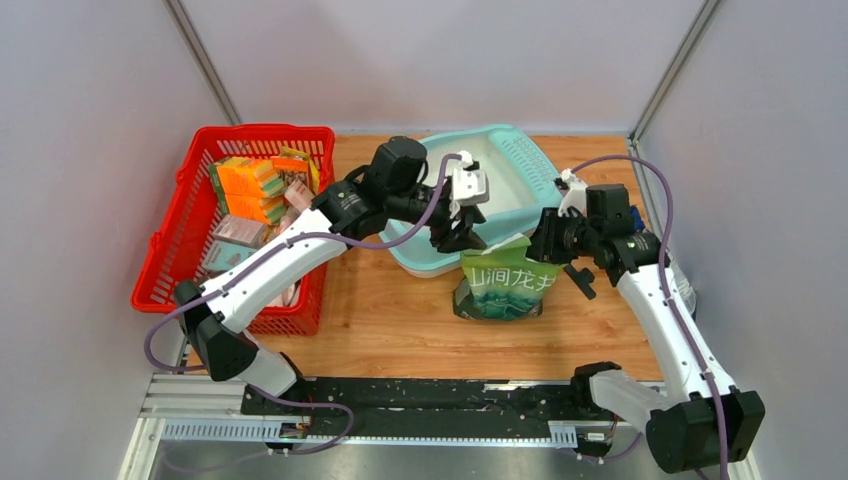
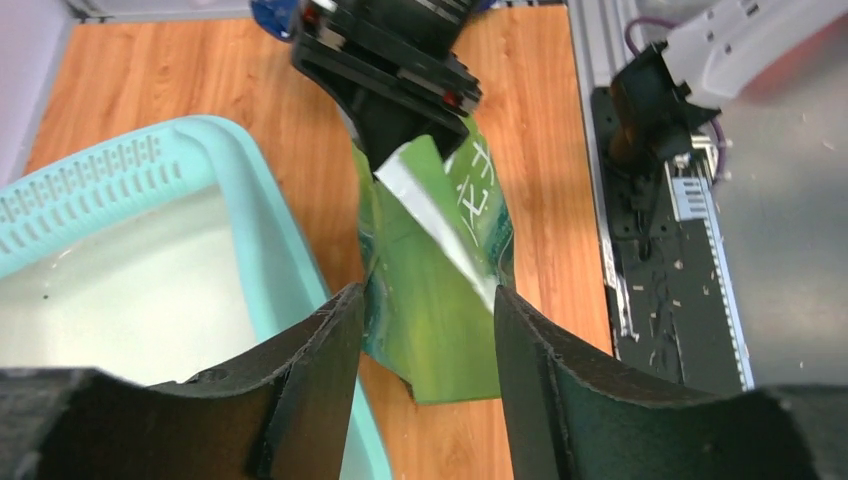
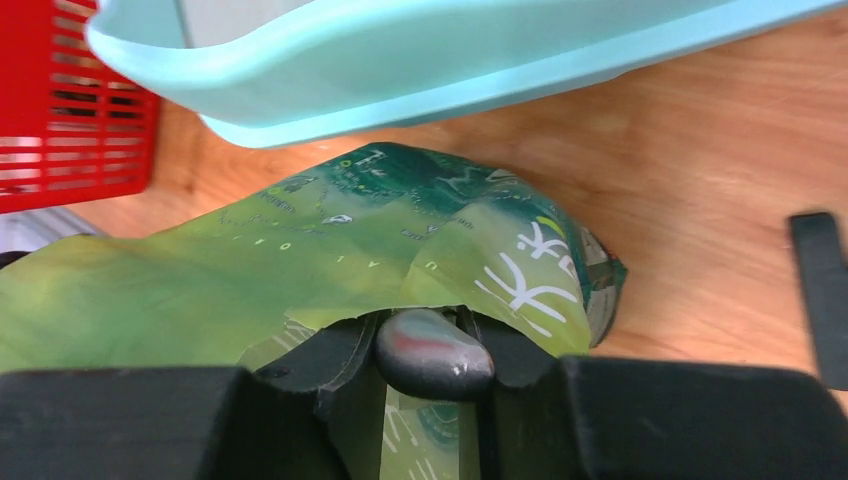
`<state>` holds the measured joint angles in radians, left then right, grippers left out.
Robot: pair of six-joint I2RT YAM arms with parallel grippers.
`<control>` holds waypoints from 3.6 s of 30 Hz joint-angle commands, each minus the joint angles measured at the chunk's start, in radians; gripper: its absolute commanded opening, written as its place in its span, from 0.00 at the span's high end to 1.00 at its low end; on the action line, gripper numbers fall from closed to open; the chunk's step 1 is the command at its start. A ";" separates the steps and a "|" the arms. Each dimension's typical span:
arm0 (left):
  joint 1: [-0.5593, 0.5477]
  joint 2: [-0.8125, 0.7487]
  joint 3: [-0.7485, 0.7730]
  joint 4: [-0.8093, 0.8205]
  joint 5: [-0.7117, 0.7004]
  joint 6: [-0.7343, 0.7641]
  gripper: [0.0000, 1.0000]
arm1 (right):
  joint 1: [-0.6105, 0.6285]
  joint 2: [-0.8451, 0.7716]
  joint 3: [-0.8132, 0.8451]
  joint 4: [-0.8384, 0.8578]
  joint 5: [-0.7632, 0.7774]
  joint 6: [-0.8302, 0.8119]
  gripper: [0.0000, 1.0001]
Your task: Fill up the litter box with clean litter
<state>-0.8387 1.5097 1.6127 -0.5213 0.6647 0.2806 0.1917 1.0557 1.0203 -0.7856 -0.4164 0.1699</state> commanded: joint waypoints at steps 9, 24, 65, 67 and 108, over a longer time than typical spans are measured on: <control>-0.112 0.072 0.068 -0.137 0.063 0.249 0.35 | -0.118 -0.065 0.003 0.060 -0.346 0.284 1.00; -0.131 0.150 0.133 -0.235 -0.218 0.243 1.00 | -0.414 -0.138 -0.083 0.147 -0.521 0.390 1.00; -0.082 -0.125 -0.045 -0.171 -0.309 0.131 1.00 | -0.535 -0.125 0.066 0.079 -0.561 0.330 1.00; -0.080 -0.120 -0.045 -0.164 -0.306 0.126 1.00 | -0.534 -0.141 0.063 0.072 -0.558 0.322 1.00; -0.037 -0.146 -0.045 -0.166 -0.326 0.121 1.00 | -0.633 -0.100 0.029 0.069 -0.634 0.367 1.00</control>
<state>-0.9119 1.4467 1.5501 -0.6632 0.3897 0.3828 -0.4240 0.9413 1.0477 -0.7387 -1.0050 0.5179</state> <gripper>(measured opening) 0.007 0.276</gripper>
